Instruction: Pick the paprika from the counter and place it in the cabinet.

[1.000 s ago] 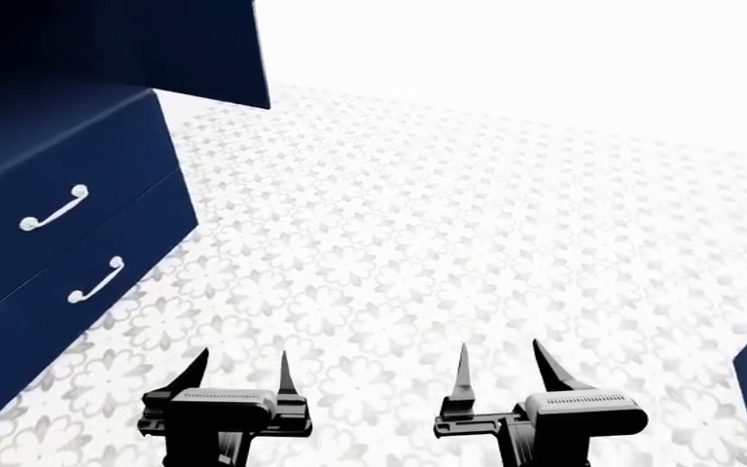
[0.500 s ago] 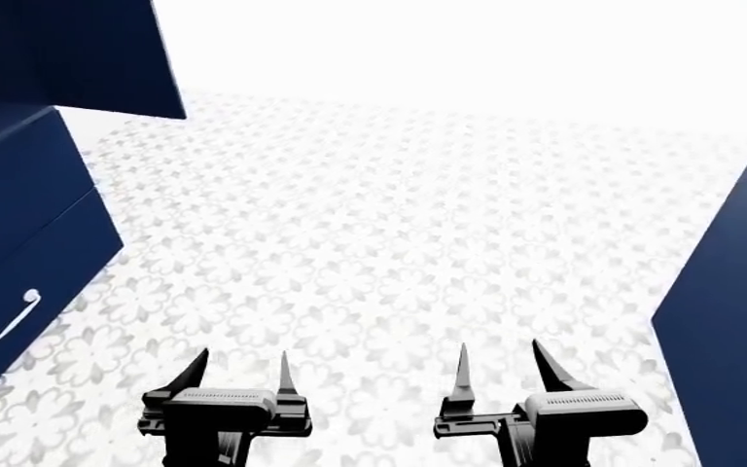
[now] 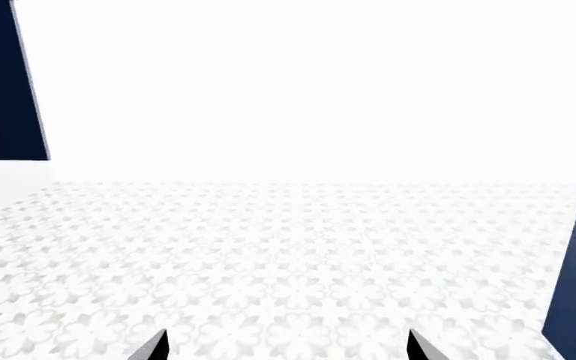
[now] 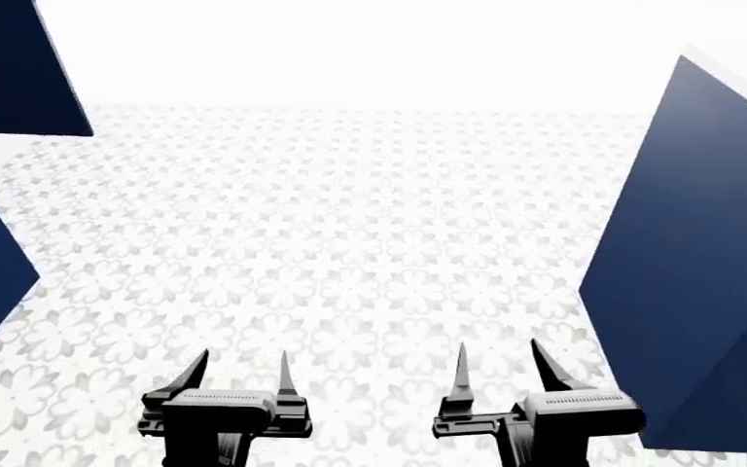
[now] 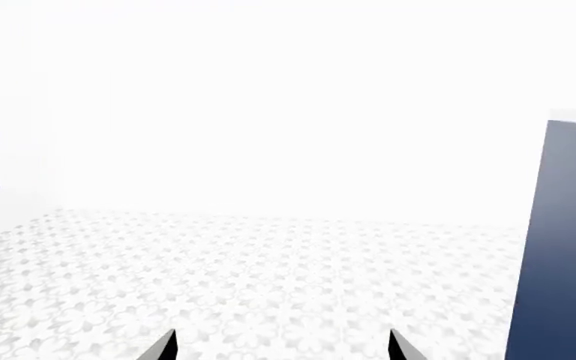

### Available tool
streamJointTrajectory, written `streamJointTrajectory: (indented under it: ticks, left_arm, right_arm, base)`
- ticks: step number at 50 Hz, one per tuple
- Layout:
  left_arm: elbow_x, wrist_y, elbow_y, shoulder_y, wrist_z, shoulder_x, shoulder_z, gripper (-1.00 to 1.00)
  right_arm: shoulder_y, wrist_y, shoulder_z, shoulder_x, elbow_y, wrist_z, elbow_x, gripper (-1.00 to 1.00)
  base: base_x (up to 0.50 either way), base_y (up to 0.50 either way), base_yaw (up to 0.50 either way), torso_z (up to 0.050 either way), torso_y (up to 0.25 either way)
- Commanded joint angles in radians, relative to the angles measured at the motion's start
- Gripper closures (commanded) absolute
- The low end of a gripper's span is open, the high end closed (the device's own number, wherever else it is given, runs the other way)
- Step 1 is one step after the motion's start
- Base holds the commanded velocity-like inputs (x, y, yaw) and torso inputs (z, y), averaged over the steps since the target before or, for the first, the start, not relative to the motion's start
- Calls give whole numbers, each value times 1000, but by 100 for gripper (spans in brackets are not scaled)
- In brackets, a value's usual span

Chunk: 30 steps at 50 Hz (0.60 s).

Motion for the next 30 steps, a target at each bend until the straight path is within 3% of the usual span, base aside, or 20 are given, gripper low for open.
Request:
streamJointTrajectory:
  ticks: [1, 13, 23, 30]
  left_arm:
    - [-4, 1, 2, 0, -4, -4, 5, -100]
    - [-10, 1, 3, -1, -8, -8, 8, -100]
    - [-13, 4, 2, -2, -12, -12, 12, -100]
    - [-14, 6, 3, -1, -15, -14, 15, -100]
  right_arm:
    - [2, -2, -5, 2, 2, 3, 3, -100]
    - [-2, 4, -13, 8, -10, 6, 8, -100]
    - [1, 34, -31, 14, -19, 16, -9, -100]
    - [3, 28, -28, 15, -16, 14, 4, -100]
  base:
    - [0, 0, -500, 0, 0]
    - [0, 0, -472, 0, 0]
    - [0, 0, 0, 0, 0]
    - [-442, -39, 0, 0, 0]
